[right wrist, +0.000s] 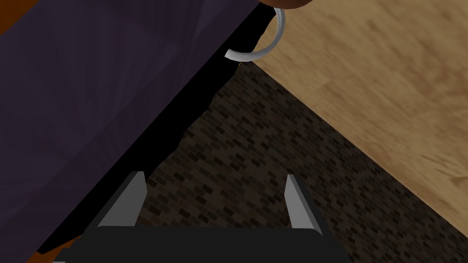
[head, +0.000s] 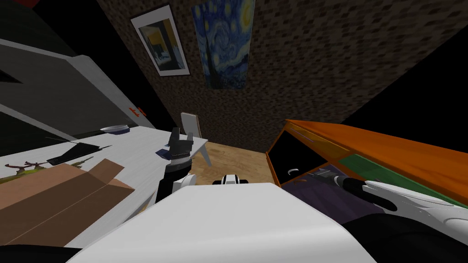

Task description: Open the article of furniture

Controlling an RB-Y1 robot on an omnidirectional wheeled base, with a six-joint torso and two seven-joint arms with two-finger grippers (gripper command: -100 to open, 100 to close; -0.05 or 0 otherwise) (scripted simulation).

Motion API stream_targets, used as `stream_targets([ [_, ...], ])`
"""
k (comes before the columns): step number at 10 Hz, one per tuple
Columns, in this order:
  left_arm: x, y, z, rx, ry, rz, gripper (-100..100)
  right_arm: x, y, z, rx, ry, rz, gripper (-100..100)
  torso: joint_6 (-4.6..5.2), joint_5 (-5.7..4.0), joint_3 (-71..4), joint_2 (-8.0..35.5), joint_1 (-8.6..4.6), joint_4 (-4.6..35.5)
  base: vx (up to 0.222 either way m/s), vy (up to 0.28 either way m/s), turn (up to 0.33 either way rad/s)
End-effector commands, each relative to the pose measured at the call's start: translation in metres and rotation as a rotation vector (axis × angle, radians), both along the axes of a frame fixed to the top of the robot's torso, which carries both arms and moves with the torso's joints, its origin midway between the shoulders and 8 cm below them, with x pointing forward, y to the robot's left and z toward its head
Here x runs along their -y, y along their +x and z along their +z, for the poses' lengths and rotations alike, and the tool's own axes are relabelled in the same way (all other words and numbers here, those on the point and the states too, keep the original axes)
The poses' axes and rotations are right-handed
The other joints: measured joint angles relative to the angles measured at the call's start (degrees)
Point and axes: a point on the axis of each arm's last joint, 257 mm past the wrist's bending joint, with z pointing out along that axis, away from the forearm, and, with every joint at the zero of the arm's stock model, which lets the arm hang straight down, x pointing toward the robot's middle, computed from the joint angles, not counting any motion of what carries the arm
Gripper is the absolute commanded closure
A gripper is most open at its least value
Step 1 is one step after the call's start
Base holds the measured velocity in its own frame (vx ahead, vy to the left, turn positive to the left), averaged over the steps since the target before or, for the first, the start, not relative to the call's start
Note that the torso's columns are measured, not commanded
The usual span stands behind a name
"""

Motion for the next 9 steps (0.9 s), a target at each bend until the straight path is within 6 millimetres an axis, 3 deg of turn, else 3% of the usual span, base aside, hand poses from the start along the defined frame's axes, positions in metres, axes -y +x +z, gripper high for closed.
stream_targets([
  [1, 0.000, 0.000, 0.000, 0.000, 0.000, 0.000, 0, 0.032, -0.009, 0.025, -0.032, -0.090, -0.010, -100, -0.16, 0.23, -0.1, 0.0, -0.13, 0.1, -0.018, 0.040, 0.106],
  [2, 0.000, 0.000, 0.000, 0.000, 0.000, 0.000, 0, 0.032, -0.009, 0.025, -0.032, -0.090, -0.010, -100, -0.10, 0.33, -0.1, -0.1, -0.21, 0.1, -0.006, 0.016, -0.004],
  [3, 0.000, 0.000, 0.000, 0.000, 0.000, 0.000, 0, 0.054, -0.017, 0.040, -0.053, -0.150, -0.028, -100, 0.01, 0.48, -0.1, 0.0, -0.18, 0.1, -0.007, 0.017, 0.161],
  [5, 0.000, 0.000, 0.000, 0.000, 0.000, 0.000, 0, 0.057, -0.013, 0.047, -0.056, -0.164, -0.019, -100, -0.23, 0.62, -0.2, -0.1, -0.22, 0.1, -0.011, 0.016, 0.082],
  [6, 0.000, 0.000, 0.000, 0.000, 0.000, 0.000, 0, 0.078, -0.017, 0.068, -0.076, -0.228, -0.029, -100, -0.08, 0.62, -0.2, -0.1, -0.20, 0.1, -0.008, 0.021, 0.182],
  [9, 0.000, 0.000, 0.000, 0.000, 0.000, 0.000, 0, 0.078, -0.015, 0.070, -0.077, -0.232, -0.026, -100, -0.13, 0.36, -0.2, -0.2, -0.30, 0.1, 0.002, -0.005, 0.038],
])
